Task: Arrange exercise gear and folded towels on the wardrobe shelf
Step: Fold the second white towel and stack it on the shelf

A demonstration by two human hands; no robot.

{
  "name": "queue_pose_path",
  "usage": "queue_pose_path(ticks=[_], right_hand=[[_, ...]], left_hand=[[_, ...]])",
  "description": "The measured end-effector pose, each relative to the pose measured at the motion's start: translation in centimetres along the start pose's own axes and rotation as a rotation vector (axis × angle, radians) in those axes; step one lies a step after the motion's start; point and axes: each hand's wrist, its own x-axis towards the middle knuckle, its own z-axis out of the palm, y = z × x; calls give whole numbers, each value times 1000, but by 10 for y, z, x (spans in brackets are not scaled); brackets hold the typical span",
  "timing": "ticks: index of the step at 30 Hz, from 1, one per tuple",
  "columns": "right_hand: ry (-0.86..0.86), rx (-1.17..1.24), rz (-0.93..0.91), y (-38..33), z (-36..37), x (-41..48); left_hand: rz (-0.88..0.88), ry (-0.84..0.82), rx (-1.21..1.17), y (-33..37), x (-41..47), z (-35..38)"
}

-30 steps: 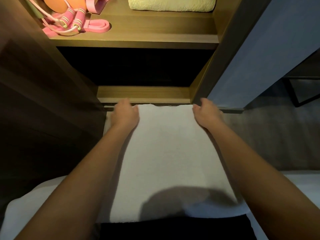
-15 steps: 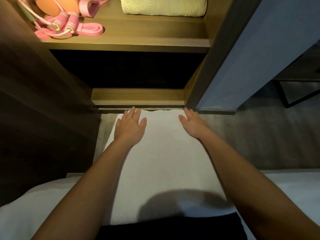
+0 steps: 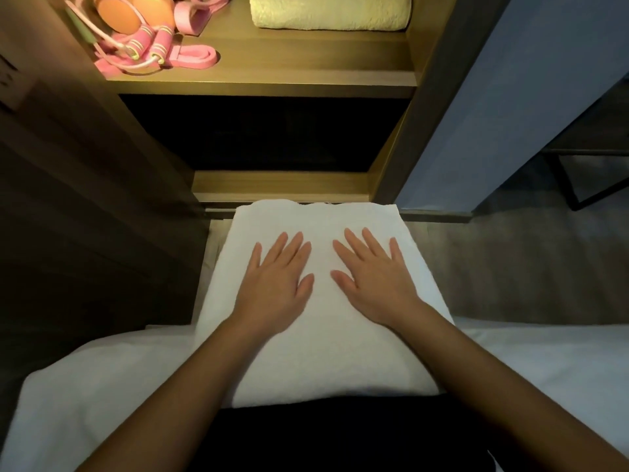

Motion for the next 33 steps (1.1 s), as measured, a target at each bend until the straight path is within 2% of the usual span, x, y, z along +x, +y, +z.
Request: queue_pose_path(ticks=[7, 12, 15, 18, 27, 33], right_hand=[[8, 122, 105, 28, 3, -26], [-75, 175, 174, 27, -6, -53], [-37, 197, -4, -6, -9, -76], [-60, 44, -166, -22, -5, -90], [3, -9, -240, 9, 8, -107], [21, 73, -418, 45, 8, -127]], left_hand=[[-111, -11, -169, -19, -33, -2], [-179, -73, -214, -22, -48, -11], [-28, -60, -187, 0, -56, -10], [83, -44, -32, 13, -68, -1], [228, 12, -83, -19, -97, 6], [434, -17, -35, -44, -118, -3]])
